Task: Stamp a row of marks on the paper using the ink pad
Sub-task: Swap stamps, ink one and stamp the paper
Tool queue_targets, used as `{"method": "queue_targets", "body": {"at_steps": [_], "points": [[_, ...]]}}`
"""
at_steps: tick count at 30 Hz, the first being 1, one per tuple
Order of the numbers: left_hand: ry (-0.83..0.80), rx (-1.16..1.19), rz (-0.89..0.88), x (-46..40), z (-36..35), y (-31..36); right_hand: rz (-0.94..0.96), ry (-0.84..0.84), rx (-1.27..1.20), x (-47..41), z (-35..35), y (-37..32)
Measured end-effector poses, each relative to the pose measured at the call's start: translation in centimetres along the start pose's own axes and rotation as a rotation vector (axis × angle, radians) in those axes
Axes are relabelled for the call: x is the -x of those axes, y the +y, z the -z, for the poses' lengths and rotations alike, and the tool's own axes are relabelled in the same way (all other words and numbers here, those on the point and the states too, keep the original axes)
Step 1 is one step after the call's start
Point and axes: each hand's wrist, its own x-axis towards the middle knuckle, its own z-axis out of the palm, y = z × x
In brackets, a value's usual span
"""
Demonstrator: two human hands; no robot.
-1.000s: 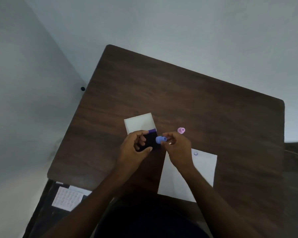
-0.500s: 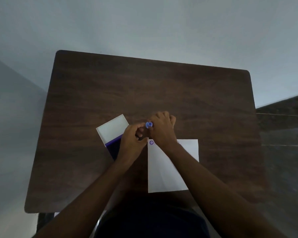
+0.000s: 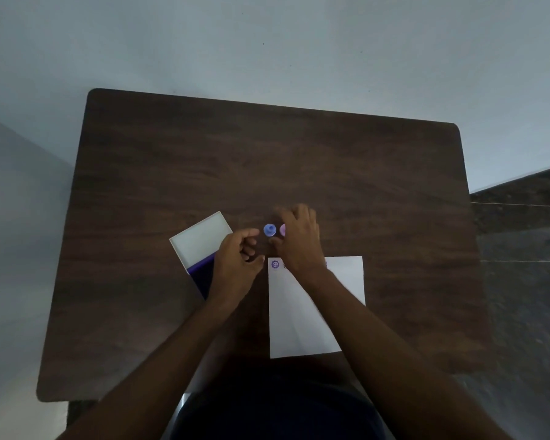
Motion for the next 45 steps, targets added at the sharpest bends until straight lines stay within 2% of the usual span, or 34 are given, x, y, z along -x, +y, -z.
{"method": "queue_targets", "body": {"at_steps": [10, 18, 20, 24, 28, 31, 33, 36, 38, 40, 43, 45], "points": [[0.003, -0.077, -0.040, 0.4, 0.0, 0.2, -0.092, -0.047, 0.005, 0.0, 0.1, 1.4], [0.019, -0.065, -0.051, 0.6, 0.0, 0.3, -0.241, -0.231, 0.000, -0.6, 2.3, 0.1], [0.025, -0.046, -0.036, 0.7, 0.2, 0.6, -0.307, -0.199, -0.083, -0.1, 2.8, 0.0], [0.032, -0.004, -0.053, 1.1, 0.5, 1.5, -0.331, -0.082, -0.406, 1.9, 4.2, -0.1], [-0.055, 0.029, 0.012, 1.8, 0.7, 3.0, -0.415, -0.183, -0.726, 3.0, 6.3, -1.1], [-0.101, 0.199, -0.122, 3.0, 1.8, 3.9, -0.404, -0.246, -0.980, 3.9, 7.2, -1.6], [-0.103, 0.265, -0.120, 3.5, 2.3, 4.2, -0.402, -0.273, -1.079, 4.5, 7.3, -1.7], [-0.147, 0.216, -0.044, 2.8, 1.6, 4.0, -0.414, -0.289, -1.103, 4.9, 7.0, -1.3], [-0.303, -0.045, 0.075, 1.4, 1.0, 4.0, -0.379, -0.292, -1.059, 5.0, 7.1, -1.2], [-0.321, -0.166, 0.184, 0.6, 1.2, 4.3, -0.327, -0.282, -1.009, 5.1, 7.2, -1.1], [-0.264, -0.166, 0.112, 1.5, 1.8, 5.1, -0.290, -0.250, -0.998, 5.5, 7.2, -1.1], [-0.214, -0.060, 0.040, 2.4, 1.8, 5.3, -0.292, -0.227, -1.001, 5.6, 7.0, -1.1]]}}
